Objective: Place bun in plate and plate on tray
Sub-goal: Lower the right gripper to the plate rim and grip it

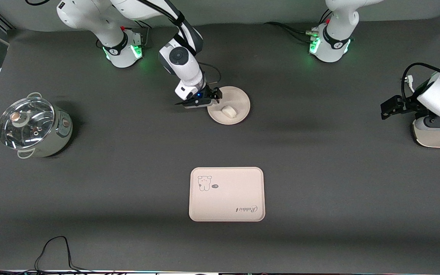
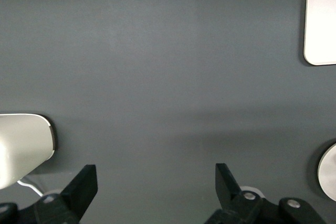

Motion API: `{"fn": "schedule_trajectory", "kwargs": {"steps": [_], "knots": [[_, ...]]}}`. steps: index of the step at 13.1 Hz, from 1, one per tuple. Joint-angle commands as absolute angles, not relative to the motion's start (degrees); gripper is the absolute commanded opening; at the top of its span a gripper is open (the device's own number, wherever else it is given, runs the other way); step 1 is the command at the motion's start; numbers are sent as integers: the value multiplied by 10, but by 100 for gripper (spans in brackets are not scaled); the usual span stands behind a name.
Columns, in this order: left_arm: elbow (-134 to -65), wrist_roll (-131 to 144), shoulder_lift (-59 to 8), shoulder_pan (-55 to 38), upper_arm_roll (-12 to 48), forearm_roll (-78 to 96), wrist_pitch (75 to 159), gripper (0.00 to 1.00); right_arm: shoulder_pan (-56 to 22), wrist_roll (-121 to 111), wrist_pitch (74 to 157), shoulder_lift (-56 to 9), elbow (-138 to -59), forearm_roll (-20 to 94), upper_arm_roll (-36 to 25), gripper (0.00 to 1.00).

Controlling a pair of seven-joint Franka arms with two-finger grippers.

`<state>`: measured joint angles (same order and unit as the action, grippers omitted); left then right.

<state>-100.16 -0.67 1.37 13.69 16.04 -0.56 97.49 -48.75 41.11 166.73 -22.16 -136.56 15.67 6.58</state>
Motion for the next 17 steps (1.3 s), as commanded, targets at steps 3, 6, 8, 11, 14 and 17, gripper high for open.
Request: {"fn": "schedule_trajectory", "kwargs": {"steps": [3, 6, 8, 11, 14, 17], "knots": [[-1013, -5, 23, 133, 156, -3, 983, 100, -488, 414, 1654, -216, -1361, 174, 66, 69], [-1013, -3, 23, 133, 156, -3, 982, 100, -488, 414, 1645, -214, -1360, 178, 66, 41], [-1014, -1, 23, 133, 156, -3, 983, 100, -485, 414, 1644, -214, -1360, 183, 66, 28], [-1013, 1, 24, 132, 156, -3, 983, 100, -484, 412, 1644, -207, -1360, 189, 66, 15], [-1013, 1, 23, 132, 156, -3, 984, 100, -483, 412, 1623, -202, -1358, 189, 65, 0], [-1013, 1, 24, 131, 156, -3, 984, 100, -477, 409, 1620, -191, -1358, 189, 65, 0]]}}
